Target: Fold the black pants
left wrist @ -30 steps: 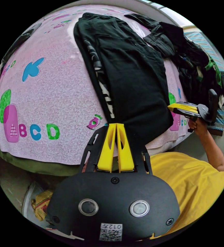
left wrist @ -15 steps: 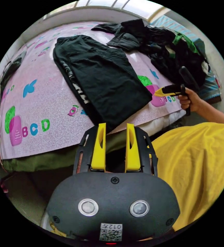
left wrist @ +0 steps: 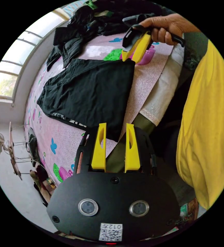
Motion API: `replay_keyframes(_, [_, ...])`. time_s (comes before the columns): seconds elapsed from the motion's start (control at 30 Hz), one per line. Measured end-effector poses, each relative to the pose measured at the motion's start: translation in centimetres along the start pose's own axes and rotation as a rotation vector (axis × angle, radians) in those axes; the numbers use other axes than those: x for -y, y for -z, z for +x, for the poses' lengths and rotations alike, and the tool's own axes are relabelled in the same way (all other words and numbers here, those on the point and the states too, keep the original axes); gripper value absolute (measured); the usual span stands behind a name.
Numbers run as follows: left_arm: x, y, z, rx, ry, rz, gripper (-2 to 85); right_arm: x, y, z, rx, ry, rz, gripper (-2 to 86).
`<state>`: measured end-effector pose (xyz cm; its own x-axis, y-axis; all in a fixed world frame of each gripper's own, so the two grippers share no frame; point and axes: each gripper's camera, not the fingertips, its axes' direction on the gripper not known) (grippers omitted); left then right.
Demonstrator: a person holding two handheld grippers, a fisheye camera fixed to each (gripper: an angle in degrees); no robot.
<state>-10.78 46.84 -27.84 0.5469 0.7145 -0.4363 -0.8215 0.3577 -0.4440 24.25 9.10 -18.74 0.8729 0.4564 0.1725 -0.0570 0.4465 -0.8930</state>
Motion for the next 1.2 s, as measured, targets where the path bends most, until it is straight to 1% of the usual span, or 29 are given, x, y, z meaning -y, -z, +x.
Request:
replay_keyframes(0.13, [0.3, -0.3, 2.3, 0.065, -0.091, -0.039, 7.6, 0.5, -0.1, 0.9, 0.028, -0.036, 0.005, 9.3])
replay_keyframes(0.2, [0.4, 0.0, 2.5, 0.039, -0.074, -0.041, 6.0, 0.9, -0.2, 1.4, 0.007, -0.062, -0.006, 7.9])
replay_keyframes(0.27, [0.4, -0.1, 2.5, 0.075, -0.006, -0.083, 4.0, 1.1, -0.3, 1.8, 0.004, -0.073, -0.016, 5.8])
replay_keyframes(0.4, [0.4, 0.9, 2.2, 0.005, 0.090, -0.093, 1.1, 0.8, 0.4, 1.6, 0.010, -0.007, 0.004, 3.0])
replay_keyframes(0.57, [-0.6, 2.9, -0.1, -0.161, 0.235, -0.066, 0.2, 0.3, 1.7, 1.0, 0.094, 0.072, 0.015, 2.1])
replay_keyframes(0.63, [-1.2, 4.7, -1.0, -0.191, 0.276, -0.041, 0.1, 0.1, 2.2, 0.5, 0.106, 0.099, 0.013, 1.9])
replay_keyframes(0.77, [-1.9, 8.4, -1.9, -0.187, 0.280, -0.027, 0.0, -0.9, 3.7, -1.0, 0.144, 0.149, 0.006, 1.9])
replay_keyframes(0.93, [-3.4, 15.7, -3.3, -0.191, 0.299, 0.018, 0.0, -3.4, 6.1, -3.7, 0.191, 0.200, -0.006, 2.3])
replay_keyframes(1.1, [-4.5, 22.9, -4.8, -0.178, 0.276, 0.040, 0.0, -6.8, 8.9, -8.1, 0.208, 0.302, -0.027, 3.2])
replay_keyframes(1.2, [-5.2, 26.4, -6.1, -0.191, 0.267, 0.051, 0.0, -8.0, 9.8, -9.6, 0.225, 0.314, -0.045, 3.3])
